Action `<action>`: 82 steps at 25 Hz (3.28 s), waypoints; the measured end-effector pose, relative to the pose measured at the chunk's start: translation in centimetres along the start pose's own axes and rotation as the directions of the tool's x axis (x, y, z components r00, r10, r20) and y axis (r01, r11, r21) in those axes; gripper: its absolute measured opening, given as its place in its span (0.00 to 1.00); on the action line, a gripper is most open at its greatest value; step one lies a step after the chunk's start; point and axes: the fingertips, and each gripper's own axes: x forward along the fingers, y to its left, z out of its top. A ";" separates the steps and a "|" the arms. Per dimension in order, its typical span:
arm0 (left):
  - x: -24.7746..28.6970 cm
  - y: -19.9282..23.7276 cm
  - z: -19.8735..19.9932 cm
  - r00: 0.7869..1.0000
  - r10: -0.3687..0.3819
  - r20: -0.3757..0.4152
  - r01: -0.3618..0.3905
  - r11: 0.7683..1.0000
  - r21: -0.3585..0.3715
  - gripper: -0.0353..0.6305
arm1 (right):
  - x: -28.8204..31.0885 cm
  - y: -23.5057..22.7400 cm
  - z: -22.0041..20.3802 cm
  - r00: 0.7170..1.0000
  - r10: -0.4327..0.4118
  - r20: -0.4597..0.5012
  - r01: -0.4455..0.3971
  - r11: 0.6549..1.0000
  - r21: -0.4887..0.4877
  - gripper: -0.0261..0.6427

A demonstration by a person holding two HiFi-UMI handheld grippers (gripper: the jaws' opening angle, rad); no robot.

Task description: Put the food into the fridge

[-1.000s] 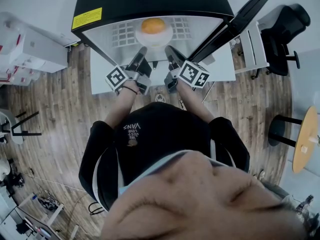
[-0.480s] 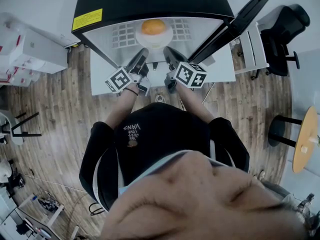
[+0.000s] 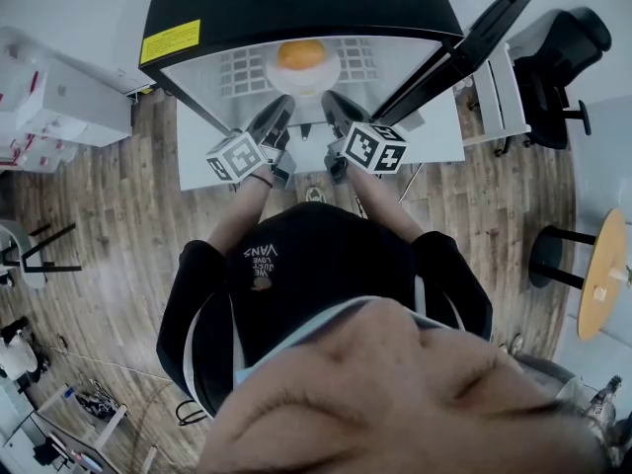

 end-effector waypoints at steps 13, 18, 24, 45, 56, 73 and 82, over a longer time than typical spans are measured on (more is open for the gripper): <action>0.2 0.6 0.3 1.000 0.021 -0.010 -0.021 0.999 0.026 0.12 | 0.5 -0.1 0.4 1.000 0.000 0.008 0.000 1.000 0.004 0.06; 0.8 1.2 0.6 1.000 0.028 -0.014 -0.028 0.999 0.033 0.12 | 1.3 -0.6 0.6 1.000 0.001 0.006 -0.001 1.000 0.009 0.06; 1.2 1.5 1.0 0.999 0.032 -0.010 -0.032 0.999 0.035 0.12 | 1.9 -0.7 0.9 1.000 0.001 0.006 -0.001 1.000 0.011 0.06; 1.3 1.9 1.3 0.999 0.038 -0.012 -0.037 0.998 0.058 0.12 | 2.4 -0.7 1.3 1.000 -0.003 0.015 0.003 1.000 0.000 0.06; 0.6 1.1 1.4 1.000 0.027 -0.010 -0.025 0.991 0.128 0.12 | 1.6 -0.1 1.2 1.000 -0.016 0.023 0.017 0.999 -0.051 0.06; -2.9 -0.8 -0.3 0.998 0.020 -0.059 -0.007 0.978 0.210 0.12 | -1.8 1.7 -0.7 0.998 -0.043 0.042 0.046 0.997 -0.062 0.06; -5.0 -1.5 -1.7 0.996 0.021 -0.086 -0.001 0.975 0.222 0.12 | -3.9 3.1 -2.1 0.997 -0.060 0.053 0.063 0.995 -0.071 0.06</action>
